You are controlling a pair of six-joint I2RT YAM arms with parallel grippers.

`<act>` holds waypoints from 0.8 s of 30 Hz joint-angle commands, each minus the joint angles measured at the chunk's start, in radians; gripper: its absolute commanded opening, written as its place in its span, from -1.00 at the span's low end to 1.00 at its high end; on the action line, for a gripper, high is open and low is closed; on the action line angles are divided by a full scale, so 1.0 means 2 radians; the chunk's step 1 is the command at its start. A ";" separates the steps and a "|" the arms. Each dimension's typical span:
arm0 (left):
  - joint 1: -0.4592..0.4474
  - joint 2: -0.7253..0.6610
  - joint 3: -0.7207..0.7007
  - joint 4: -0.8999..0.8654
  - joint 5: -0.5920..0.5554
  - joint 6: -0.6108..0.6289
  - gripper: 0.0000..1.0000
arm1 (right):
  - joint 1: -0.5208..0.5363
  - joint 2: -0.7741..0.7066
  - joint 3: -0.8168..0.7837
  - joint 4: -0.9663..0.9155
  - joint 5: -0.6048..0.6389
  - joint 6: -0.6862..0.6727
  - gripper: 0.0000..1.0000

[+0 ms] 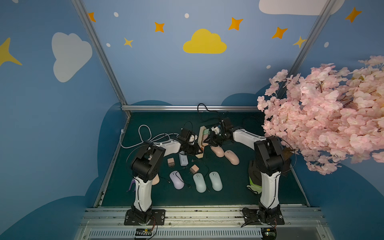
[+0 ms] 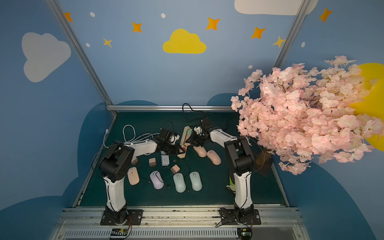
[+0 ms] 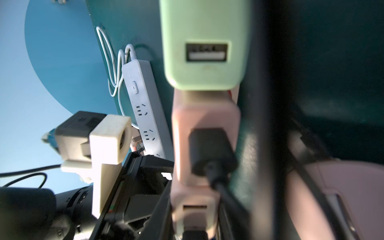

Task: Unplug the wireless mouse
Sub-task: Remove the plug from the socket.

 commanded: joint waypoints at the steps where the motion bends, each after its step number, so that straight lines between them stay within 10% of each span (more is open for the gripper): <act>1: 0.009 0.009 -0.008 -0.010 -0.018 0.000 -0.87 | -0.003 -0.028 -0.005 -0.002 -0.024 -0.006 -1.00; 13: 0.027 0.008 -0.034 0.013 -0.014 -0.031 -0.92 | -0.007 -0.057 -0.049 0.101 -0.061 0.032 -1.00; 20: 0.036 0.007 -0.038 0.016 -0.015 -0.037 -0.93 | -0.002 -0.076 -0.021 -0.018 0.043 -0.006 -1.00; 24: 0.037 0.007 -0.039 0.015 -0.019 -0.038 -0.93 | -0.013 -0.076 -0.046 0.048 -0.020 0.012 -1.00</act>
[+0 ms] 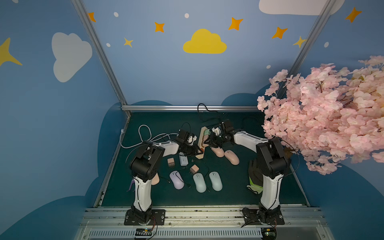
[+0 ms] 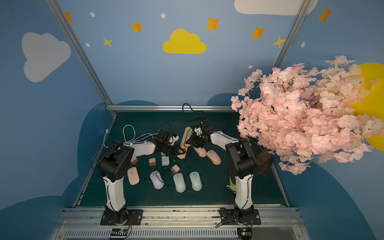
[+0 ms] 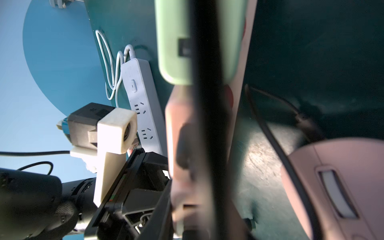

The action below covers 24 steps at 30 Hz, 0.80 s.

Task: Unplug the wireless mouse
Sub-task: Remove the plug from the socket.

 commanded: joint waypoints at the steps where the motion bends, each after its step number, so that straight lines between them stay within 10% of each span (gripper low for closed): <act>1: 0.025 0.007 -0.013 -0.028 -0.068 -0.020 -0.93 | -0.019 -0.041 -0.014 0.045 -0.068 0.009 -1.00; 9: 0.025 0.006 -0.012 -0.037 -0.085 -0.025 -0.93 | 0.009 -0.039 0.060 -0.118 0.052 -0.018 -1.00; 14: 0.027 0.005 -0.012 -0.043 -0.094 -0.026 -0.92 | -0.004 -0.038 0.013 0.027 -0.080 0.012 -1.00; 20: 0.028 0.004 -0.012 -0.050 -0.108 -0.030 -0.93 | 0.000 -0.040 0.063 -0.120 0.029 -0.020 -1.00; 24: 0.029 0.004 -0.013 -0.050 -0.110 -0.031 -0.93 | -0.009 -0.047 0.026 -0.028 -0.040 -0.005 -1.00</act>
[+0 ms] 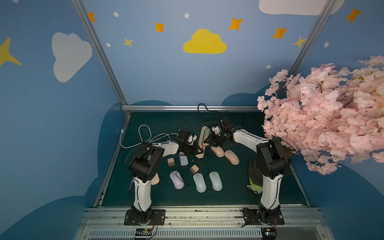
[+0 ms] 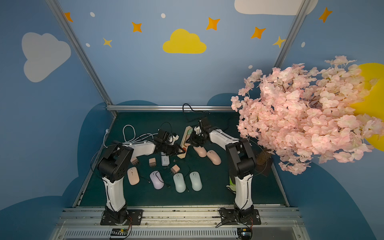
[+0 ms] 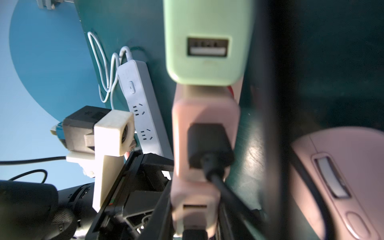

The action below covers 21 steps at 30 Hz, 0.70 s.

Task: Unplug the wireless mouse
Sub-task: Remove the plug from the socket.

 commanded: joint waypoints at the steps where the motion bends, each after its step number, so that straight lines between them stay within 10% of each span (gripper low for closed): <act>1: 0.030 0.009 -0.015 -0.050 -0.103 -0.027 -0.93 | -0.019 -0.049 -0.019 0.049 -0.083 0.005 -1.00; 5: 0.032 0.008 -0.018 -0.047 -0.103 -0.028 -0.93 | -0.020 -0.048 -0.028 0.077 -0.108 0.007 -1.00; 11: 0.032 0.006 -0.017 -0.050 -0.104 -0.027 -0.93 | -0.015 -0.044 0.034 -0.106 0.029 -0.030 -1.00; 17: 0.033 0.003 -0.018 -0.053 -0.105 -0.024 -0.93 | -0.030 -0.051 -0.011 0.016 -0.108 -0.032 -1.00; 21: 0.033 0.005 -0.018 -0.053 -0.105 -0.024 -0.93 | -0.023 -0.051 0.028 -0.092 -0.020 -0.046 -1.00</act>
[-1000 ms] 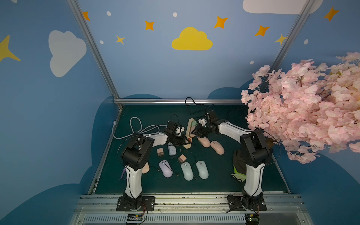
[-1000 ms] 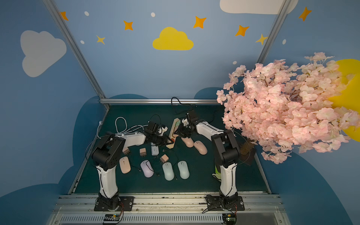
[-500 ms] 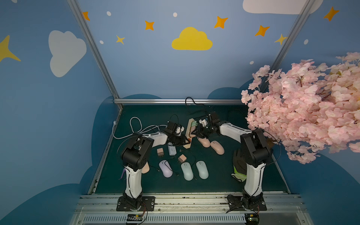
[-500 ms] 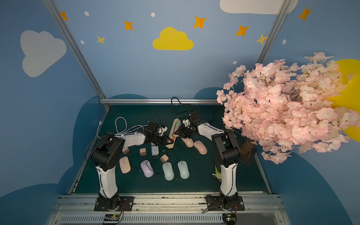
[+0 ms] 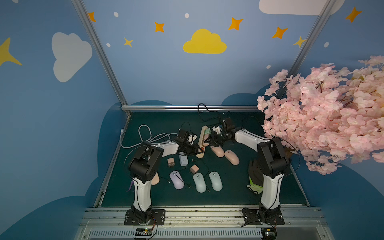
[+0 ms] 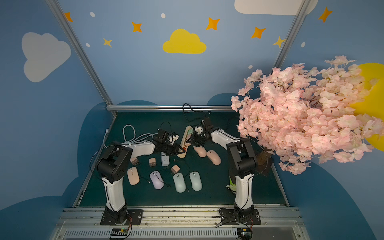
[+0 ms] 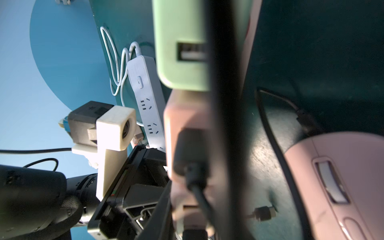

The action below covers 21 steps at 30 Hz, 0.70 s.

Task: Unplug the wireless mouse
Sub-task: Remove the plug from the socket.

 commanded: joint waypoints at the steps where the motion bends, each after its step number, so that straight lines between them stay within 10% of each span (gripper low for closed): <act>1: 0.033 0.010 -0.016 -0.052 -0.107 -0.024 -0.93 | -0.004 -0.046 0.053 -0.135 0.050 -0.028 -1.00; 9: 0.033 0.008 -0.016 -0.054 -0.107 -0.024 -0.93 | -0.007 -0.057 0.002 0.004 -0.066 -0.022 -1.00; 15: 0.032 0.010 -0.015 -0.053 -0.105 -0.025 -0.93 | 0.007 -0.039 0.076 -0.182 0.091 -0.030 -1.00; 21: 0.033 0.008 -0.020 -0.050 -0.105 -0.025 -0.93 | -0.003 -0.058 -0.009 0.019 -0.065 -0.018 -1.00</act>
